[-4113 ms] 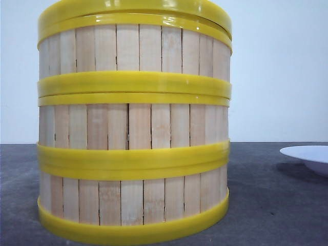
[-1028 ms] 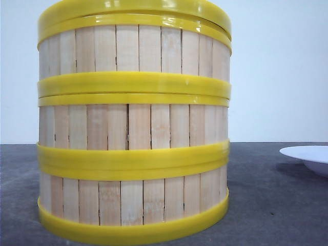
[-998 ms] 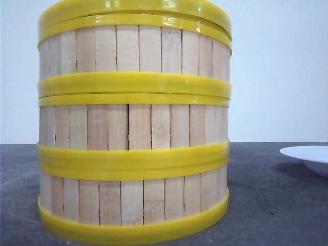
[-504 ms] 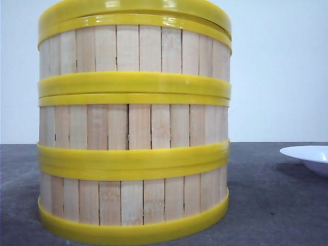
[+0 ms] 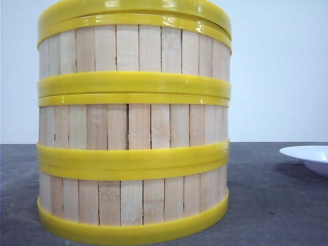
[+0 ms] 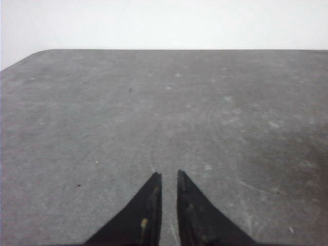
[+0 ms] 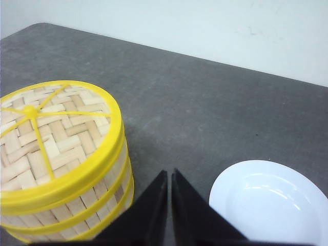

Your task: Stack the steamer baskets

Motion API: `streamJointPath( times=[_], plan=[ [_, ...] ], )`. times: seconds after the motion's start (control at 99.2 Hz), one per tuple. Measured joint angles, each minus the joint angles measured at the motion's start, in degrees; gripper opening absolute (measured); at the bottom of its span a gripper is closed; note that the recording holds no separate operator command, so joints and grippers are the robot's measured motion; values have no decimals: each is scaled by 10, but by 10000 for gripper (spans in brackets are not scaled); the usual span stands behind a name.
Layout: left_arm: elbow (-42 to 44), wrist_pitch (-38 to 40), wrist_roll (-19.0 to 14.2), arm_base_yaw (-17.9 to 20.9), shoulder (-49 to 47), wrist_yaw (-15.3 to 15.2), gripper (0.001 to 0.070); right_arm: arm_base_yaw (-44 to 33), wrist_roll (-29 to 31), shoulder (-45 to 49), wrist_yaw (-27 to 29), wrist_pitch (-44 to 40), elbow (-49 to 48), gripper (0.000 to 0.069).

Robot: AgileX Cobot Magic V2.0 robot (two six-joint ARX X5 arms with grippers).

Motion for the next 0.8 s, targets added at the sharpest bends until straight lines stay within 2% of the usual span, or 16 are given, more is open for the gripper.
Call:
streamJointPath(
  times=[0.171,0.796],
  plan=[
    [0,0,15,0,0,1,28,0,0,0,0,0,0,9],
    [0,0,15,0,0,5,28,0,0,0,0,0,0,9]
  ],
)
